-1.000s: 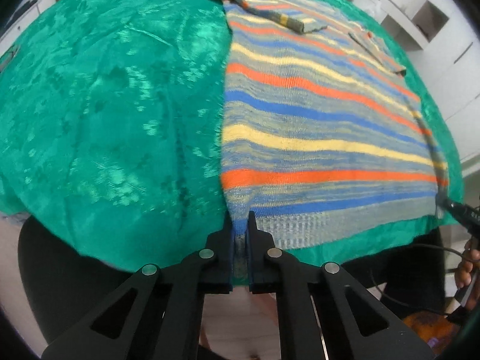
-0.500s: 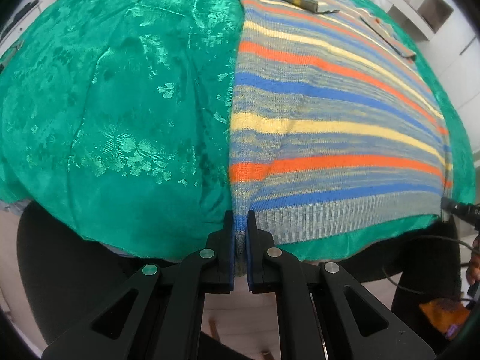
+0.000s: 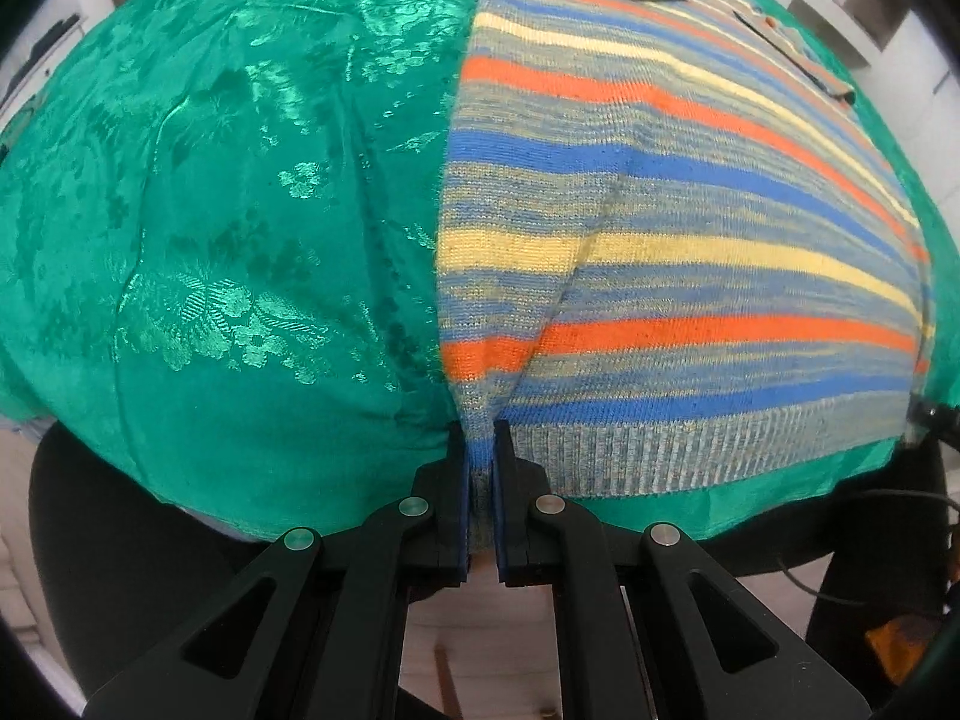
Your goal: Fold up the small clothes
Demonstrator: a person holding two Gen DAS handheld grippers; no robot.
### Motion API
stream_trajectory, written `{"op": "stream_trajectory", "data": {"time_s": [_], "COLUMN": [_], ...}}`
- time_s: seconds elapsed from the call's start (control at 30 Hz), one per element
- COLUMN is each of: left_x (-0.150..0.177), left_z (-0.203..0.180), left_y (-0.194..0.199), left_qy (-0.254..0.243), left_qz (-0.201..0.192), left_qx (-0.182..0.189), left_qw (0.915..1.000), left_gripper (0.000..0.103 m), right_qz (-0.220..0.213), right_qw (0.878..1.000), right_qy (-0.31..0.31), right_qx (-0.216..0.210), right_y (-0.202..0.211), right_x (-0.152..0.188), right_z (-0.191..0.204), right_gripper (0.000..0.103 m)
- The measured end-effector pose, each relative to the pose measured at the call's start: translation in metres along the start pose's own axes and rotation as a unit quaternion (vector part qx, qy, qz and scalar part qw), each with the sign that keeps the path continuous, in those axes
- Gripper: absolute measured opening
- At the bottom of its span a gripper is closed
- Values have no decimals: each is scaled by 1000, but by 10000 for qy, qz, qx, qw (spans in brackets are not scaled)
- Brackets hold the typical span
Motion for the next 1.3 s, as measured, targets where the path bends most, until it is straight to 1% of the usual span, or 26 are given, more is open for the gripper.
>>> {"op": "stream_trajectory", "data": {"time_s": [0.2, 0.23, 0.27, 0.33, 0.4, 0.43, 0.5, 0.53, 0.6, 0.63, 0.67, 0.7, 0.73, 0.77, 0.83, 0.9, 0.97, 1.03, 1.07, 1.1, 1.13, 1.17, 1.2, 1.23, 1.27, 1.3], "left_x": [-1, 1, 6, 15, 24, 27, 26, 24, 14, 8, 2, -3, -10, -13, -16, -12, -5, 5, 11, 16, 22, 28, 32, 35, 38, 39], "left_z": [1, 2, 9, 14, 19, 21, 29, 33, 41, 47, 51, 51, 52, 47, 44, 50, 54, 61, 65, 71, 77, 82, 88, 91, 93, 94], "left_y": [1, 3, 6, 15, 36, 47, 69, 80, 95, 99, 103, 106, 111, 110, 114, 120, 125, 126, 127, 126, 126, 125, 123, 123, 121, 120], "left_qy": [114, 166, 217, 267, 257, 234, 243, 290, 434, 505, 591, 655, 710, 727, 766, 791, 819, 914, 995, 1081, 1188, 1298, 1401, 1471, 1542, 1569], "left_qz": [1, 25, 74, 191, 92, -38, -303, -450, -703, -795, -918, -1018, -1125, -1183, -1278, -1310, -1277, -1207, -1164, -1122, -1064, -1003, -947, -913, -880, -864], "left_qx": [159, 250, 334, 398, 274, 187, -22, -145, -305, -308, -272, -240, -229, -242, -283, -310, -428, -562, -611, -640, -669, -687, -690, -682, -660, -643], "left_qw": [9998, 9995, 9992, 9987, 9993, 9995, 9992, 9985, 9961, 9951, 9937, 9924, 9908, 9900, 9884, 9877, 9875, 9869, 9863, 9857, 9849, 9841, 9832, 9825, 9819, 9817], "left_gripper": [10, 16, 20, 52, 60, 62, 67, 72, 73, 73, 73, 73, 73, 73, 75, 76, 76, 76, 77, 77, 77, 77, 77, 77, 77, 77], "right_qz": [-21, -21, 16, 201, 413, 362, 3, -406, -971, -1365, -1570, -1808, -1929, -1996, -1922, -1741, -1534, -1318, -1173, -1050, -967, -918, -963, -1057, -1167, -1433], "right_qw": [10000, 10000, 10000, 9998, 9988, 9983, 9970, 9931, 9845, 9760, 9701, 9614, 9549, 9441, 9312, 9240, 9176, 9093, 9097, 9147, 9202, 9308, 9383, 9484, 9531, 9557], "right_qy": [-23, -6, 8, -20, -56, -33, 121, 374, 793, 1151, 1379, 1708, 1978, 2449, 3020, 3366, 3620, 3857, 3861, 3749, 3629, 3388, 3183, 2854, 2666, 2437], "right_qx": [-55, -62, -61, 13, 240, 451, 768, 1033, 1226, 1248, 1232, 1173, 1091, 937, 691, 515, 580, 834, 979, 1085, 1107, 1026, 943, 894, 828, 818], "right_y": [1, 2, 4, 6, 16, 29, 56, 81, 111, 130, 138, 145, 147, 139, 113, 75, 35, -8, -32, -51, -60, -67, -65, -54, -44, -24], "right_x": [1, 2, 3, 9, 19, 23, 18, 7, -16, -37, -50, -66, -76, -93, -115, -137, -155, -166, -175, -184, -190, -198, -203, -214, -219, -230], "right_z": [-1, -1, -2, -6, -17, -25, -31, -28, -11, 10, 27, 52, 72, 105, 152, 187, 211, 226, 228, 226, 221, 213, 207, 196, 190, 177], "right_gripper": [5, 6, 12, 20, 28, 30, 31, 31, 38, 56, 76, 81, 82, 82, 82, 81, 69, 63, 57, 54, 44, 25, 11, 6, 6, 6]}}
Point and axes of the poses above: each gripper's, at about its wrist camera, not at the fingertips, and y roughly against the way its jaws point, z to its left, x to its underside, the point moved 4 cm from there along -y, roughly the way its jaws point, and after that the axes turned 11 degrees about -y, right-handed, at the moved point
